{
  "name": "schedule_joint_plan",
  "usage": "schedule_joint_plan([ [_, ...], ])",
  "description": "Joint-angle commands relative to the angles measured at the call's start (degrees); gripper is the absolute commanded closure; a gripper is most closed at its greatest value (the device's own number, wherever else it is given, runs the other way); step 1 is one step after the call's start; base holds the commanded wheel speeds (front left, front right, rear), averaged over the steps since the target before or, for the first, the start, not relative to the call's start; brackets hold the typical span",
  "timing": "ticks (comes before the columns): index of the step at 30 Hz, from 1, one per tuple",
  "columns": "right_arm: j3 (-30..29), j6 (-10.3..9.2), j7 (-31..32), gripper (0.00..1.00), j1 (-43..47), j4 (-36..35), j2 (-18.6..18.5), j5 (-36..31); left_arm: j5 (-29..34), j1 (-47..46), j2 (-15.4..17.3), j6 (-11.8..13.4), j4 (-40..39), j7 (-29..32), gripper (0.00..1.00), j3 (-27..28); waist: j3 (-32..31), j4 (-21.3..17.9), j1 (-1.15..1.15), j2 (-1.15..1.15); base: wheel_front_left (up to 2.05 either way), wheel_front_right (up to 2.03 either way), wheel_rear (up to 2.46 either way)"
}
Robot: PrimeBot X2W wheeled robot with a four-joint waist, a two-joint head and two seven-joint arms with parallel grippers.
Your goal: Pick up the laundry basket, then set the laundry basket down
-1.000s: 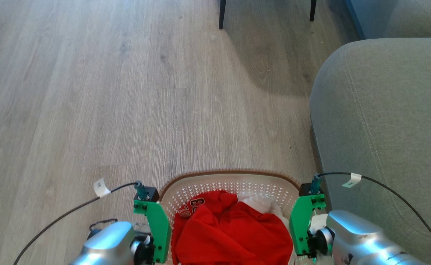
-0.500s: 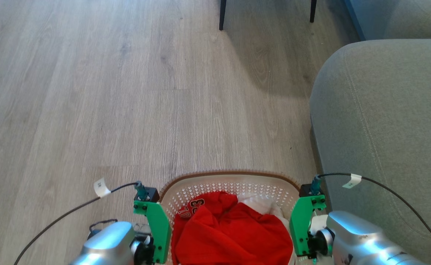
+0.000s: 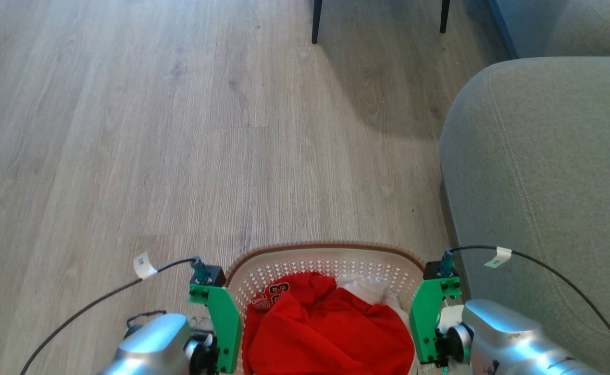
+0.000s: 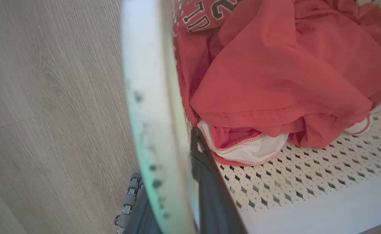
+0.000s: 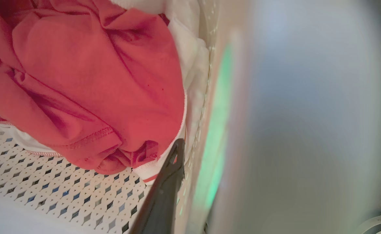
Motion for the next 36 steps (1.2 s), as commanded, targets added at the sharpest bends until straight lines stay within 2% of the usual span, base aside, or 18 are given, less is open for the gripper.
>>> schedule_joint_plan([
  [1,0.4,0.44,-1.1,1.0,-2.8,-2.0,2.1,0.0,-0.2,-2.7,-0.4,-0.9,-1.4,0.0,1.0,0.2,0.0,0.0,0.0,0.0,0.0,0.0,0.0],
  [36,1.3,0.44,-1.5,1.0,-2.8,-2.1,1.8,1.5,-0.5,-2.4,-0.3,-0.9,-1.7,0.8,1.0,0.2,0.2,-0.3,0.0,0.0,0.0,0.0,0.0],
])
